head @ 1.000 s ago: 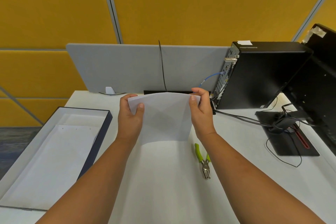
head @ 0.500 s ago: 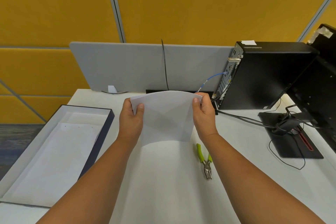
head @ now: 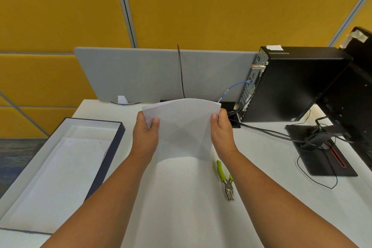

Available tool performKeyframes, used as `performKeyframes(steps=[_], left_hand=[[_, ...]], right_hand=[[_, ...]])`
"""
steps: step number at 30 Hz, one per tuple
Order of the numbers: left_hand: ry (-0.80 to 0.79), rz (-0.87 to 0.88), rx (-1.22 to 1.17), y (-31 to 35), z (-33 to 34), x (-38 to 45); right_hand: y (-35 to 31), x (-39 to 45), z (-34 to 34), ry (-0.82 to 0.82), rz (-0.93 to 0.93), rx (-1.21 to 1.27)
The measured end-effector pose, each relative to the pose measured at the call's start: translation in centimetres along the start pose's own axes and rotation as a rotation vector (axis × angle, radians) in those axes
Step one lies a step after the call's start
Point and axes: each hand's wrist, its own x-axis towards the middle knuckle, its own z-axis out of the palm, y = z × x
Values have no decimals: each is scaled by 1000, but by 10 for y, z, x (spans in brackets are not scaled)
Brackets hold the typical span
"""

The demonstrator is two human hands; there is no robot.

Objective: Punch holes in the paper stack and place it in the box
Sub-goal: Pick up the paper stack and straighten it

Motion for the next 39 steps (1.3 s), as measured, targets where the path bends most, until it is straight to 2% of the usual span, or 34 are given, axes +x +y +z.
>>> performKeyframes(steps=[7, 16, 21, 39], left_hand=[[8, -6, -9, -2, 2, 2], [-130, -125, 79, -40, -2, -1], [-115, -124, 66, -43, -3, -1], [-149, -211, 107, -58, -5, -16]], right_hand=[[18, 1, 0, -58, 78, -163], [28, -2, -1, -71, 123, -186], [29, -5, -1, -31, 110, -161], [45, -12, -5, -85, 119, -255]])
